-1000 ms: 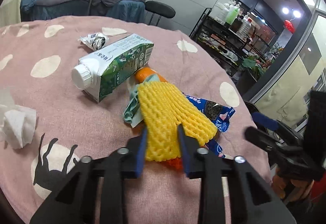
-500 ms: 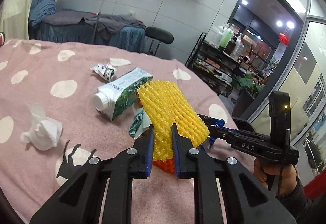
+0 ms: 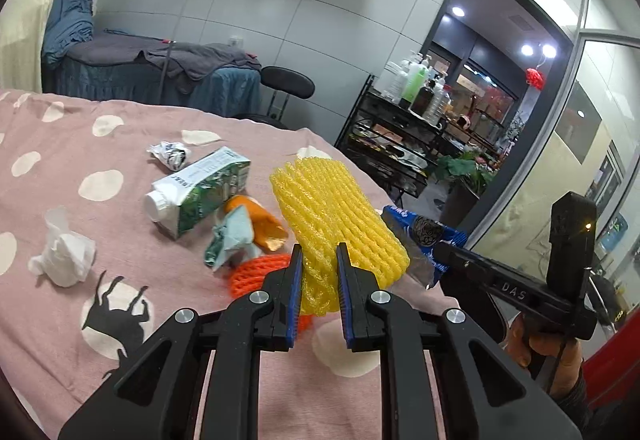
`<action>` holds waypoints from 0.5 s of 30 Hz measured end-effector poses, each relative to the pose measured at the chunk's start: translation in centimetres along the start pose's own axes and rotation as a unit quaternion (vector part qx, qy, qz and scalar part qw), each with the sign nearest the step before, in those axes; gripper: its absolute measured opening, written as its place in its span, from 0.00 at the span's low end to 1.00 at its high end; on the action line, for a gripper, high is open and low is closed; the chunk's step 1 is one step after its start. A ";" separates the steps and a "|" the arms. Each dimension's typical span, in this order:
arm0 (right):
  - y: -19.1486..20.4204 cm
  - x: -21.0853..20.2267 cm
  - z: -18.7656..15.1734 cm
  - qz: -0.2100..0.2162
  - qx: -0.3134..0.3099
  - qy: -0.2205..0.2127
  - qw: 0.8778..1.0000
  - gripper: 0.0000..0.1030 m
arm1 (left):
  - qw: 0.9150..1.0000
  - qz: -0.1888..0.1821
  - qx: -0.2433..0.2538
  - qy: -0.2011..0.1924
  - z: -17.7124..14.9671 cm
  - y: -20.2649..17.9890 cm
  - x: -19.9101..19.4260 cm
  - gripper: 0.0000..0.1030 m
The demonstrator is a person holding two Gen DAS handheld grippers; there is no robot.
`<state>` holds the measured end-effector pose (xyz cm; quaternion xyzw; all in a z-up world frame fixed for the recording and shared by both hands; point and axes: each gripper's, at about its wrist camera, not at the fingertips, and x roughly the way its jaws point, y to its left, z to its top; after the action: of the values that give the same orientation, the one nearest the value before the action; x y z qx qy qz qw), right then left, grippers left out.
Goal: Collect trash
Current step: 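Grasp the blue Oreo wrapper with the right tool while the left tool lifts the yellow net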
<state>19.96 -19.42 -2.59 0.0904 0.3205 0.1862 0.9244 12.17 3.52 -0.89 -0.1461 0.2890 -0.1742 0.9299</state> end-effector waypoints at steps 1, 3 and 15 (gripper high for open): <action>-0.4 -0.6 -0.1 -0.002 0.005 -0.006 1.000 0.16 | 1.000 -0.003 0.002 0.000 0.0 -0.4 0.1 0.16; -1.1 -1.6 -0.1 -0.007 0.014 -0.015 1.000 0.16 | 1.000 -0.011 0.006 0.000 -0.1 -1.0 0.2 0.16; -5.9 -6.6 -1.4 -0.065 0.059 -0.061 0.994 0.16 | 0.998 -0.053 0.040 0.013 -0.6 -5.7 2.0 0.16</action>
<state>15.97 -27.37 -1.69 0.1348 0.2790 0.1012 0.9454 12.03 -2.55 -0.21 -0.1213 0.2855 -0.2371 0.9206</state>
